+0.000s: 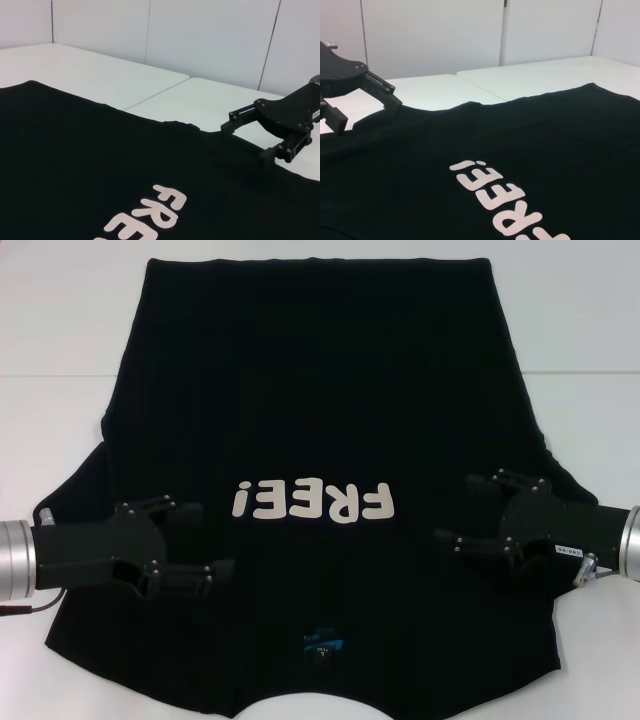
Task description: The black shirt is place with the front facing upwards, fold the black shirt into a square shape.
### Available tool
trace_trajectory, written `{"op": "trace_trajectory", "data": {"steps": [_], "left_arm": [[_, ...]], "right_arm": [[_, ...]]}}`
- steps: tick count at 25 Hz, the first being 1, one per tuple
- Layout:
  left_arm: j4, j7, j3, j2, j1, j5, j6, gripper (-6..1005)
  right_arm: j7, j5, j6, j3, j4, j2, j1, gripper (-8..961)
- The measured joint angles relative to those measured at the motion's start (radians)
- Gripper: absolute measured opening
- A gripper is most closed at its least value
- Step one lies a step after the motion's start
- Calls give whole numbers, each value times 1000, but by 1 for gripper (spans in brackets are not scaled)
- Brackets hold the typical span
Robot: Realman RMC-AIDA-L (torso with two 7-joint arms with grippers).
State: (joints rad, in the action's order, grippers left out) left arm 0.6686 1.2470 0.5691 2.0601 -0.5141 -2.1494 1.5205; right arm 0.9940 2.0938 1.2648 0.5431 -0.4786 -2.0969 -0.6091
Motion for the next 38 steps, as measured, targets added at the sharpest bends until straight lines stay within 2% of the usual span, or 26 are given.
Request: {"op": "trace_trajectory", "data": {"steps": [20,24,27,30,31,34,38], "left_arm": [[-10,17,0,0,1,-27,-9,942],[-2,181,-12,-5,-3,-22,0,941],[-1,374,-33,-24,-14,-25,20,940],[-12,601,-36,-62,-34,-40,53,939],[-17,700,-36,-81,-46,-58,58,939],[-24,863,-40,-118,-65,-96,68,938],[7,1052,-59,-155,-72,-110,108,937]], "right_arm": [[8,4,9,0,0,0,-5,925],[39,3,27,0,-1,3,-7,925],[52,5,27,0,-2,4,-8,926],[54,8,16,0,-1,5,-6,926],[54,8,13,0,-1,5,-4,926],[54,8,10,0,-1,6,0,925],[54,11,10,2,0,6,5,925]]}}
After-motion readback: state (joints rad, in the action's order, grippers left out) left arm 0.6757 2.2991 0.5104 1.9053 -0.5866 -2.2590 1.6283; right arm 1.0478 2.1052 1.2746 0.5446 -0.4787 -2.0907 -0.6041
